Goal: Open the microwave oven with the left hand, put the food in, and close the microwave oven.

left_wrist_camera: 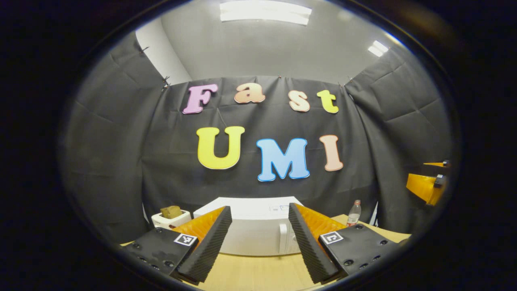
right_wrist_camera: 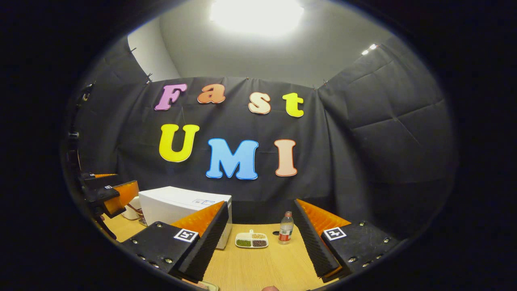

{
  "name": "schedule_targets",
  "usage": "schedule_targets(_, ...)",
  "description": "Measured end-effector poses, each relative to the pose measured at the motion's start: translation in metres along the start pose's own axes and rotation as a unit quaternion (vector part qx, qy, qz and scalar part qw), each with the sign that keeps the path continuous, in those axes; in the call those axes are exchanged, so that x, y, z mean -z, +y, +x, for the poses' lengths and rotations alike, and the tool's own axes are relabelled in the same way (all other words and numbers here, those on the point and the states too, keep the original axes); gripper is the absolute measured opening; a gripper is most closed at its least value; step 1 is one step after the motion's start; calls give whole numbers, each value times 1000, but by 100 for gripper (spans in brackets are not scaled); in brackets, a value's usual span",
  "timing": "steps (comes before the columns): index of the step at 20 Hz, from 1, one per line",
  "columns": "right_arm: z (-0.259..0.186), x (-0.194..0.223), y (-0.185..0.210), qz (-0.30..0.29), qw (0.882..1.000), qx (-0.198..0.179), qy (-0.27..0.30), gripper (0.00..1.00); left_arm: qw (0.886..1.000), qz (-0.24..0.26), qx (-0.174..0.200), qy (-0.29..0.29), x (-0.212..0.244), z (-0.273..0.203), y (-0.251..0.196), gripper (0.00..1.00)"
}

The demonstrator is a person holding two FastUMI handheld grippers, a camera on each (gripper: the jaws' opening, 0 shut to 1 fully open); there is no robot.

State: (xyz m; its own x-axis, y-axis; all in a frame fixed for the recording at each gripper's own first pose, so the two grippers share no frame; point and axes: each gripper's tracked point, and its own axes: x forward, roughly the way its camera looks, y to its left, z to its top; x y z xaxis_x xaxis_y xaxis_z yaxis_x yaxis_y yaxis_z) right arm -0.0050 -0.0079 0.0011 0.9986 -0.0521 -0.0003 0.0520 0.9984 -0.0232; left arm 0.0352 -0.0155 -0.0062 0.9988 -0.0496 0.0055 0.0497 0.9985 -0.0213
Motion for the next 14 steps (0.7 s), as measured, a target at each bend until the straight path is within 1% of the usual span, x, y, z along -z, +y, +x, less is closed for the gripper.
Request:
schedule_targets(3,-5,-1,-6,-4,1000,14,0,97,1000,-7,12,3,6,20,-5,95)
schedule_targets(6,-13,-2,-11,-7,1000,27,1,97,1000,-5,22,-7,8,41,-9,95)
schedule_targets(14,-36,0,-34,-27,997,69,13,97,999,-10,34,15,61,108,-24,95)
